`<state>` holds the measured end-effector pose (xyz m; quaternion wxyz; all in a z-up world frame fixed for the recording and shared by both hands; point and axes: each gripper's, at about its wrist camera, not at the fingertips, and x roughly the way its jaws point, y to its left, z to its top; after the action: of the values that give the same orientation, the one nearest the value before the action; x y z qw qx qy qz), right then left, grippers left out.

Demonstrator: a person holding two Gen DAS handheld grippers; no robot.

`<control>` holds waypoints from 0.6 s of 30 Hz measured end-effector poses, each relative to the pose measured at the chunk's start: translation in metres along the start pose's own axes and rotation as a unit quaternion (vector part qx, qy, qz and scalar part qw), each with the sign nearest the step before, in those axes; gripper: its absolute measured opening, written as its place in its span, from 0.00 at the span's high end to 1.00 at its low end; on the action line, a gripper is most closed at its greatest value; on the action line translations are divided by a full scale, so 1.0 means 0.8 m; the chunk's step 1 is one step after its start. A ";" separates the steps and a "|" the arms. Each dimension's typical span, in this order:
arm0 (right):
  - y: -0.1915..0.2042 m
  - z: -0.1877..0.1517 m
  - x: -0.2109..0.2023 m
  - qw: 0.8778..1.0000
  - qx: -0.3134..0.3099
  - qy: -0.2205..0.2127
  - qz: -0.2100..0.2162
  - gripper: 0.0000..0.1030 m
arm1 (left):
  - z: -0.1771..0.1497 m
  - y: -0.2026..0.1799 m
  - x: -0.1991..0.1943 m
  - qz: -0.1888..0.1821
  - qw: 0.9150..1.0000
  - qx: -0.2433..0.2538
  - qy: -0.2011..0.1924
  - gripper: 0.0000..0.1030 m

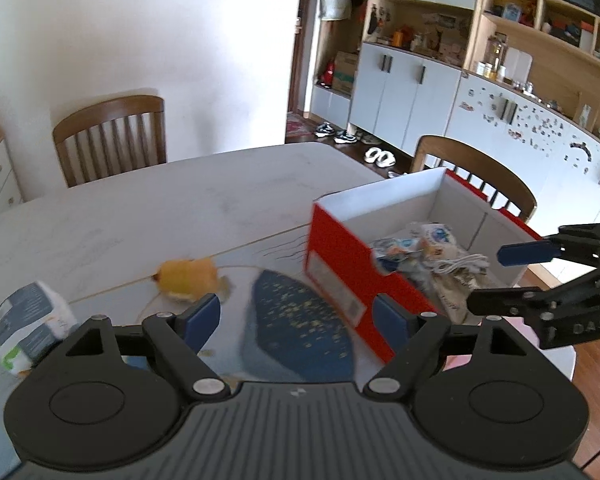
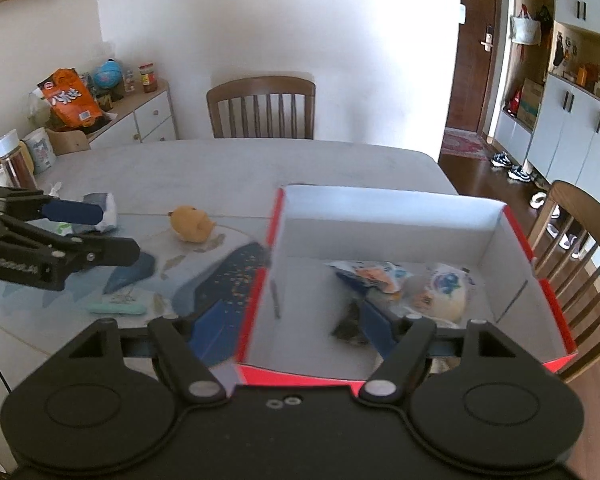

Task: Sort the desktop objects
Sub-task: 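Withdraw both tools from the box back toward the table items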

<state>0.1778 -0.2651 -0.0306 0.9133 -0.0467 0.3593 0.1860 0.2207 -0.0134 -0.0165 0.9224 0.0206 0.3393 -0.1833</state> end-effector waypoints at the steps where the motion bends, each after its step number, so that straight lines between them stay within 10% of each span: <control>1: 0.007 0.000 0.000 1.000 -0.002 -0.001 0.002 0.27 | -0.003 0.005 -0.002 0.004 1.000 0.001 0.000 0.19; 18: 0.117 -0.011 0.032 0.997 -0.059 0.020 0.051 0.19 | -0.033 0.106 -0.029 0.040 0.997 -0.062 -0.011 0.00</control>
<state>0.1547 -0.1727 -0.0501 0.8910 -0.0861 0.3674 0.2525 0.2180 0.0771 -0.0294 0.9321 -0.0248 0.3389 -0.1256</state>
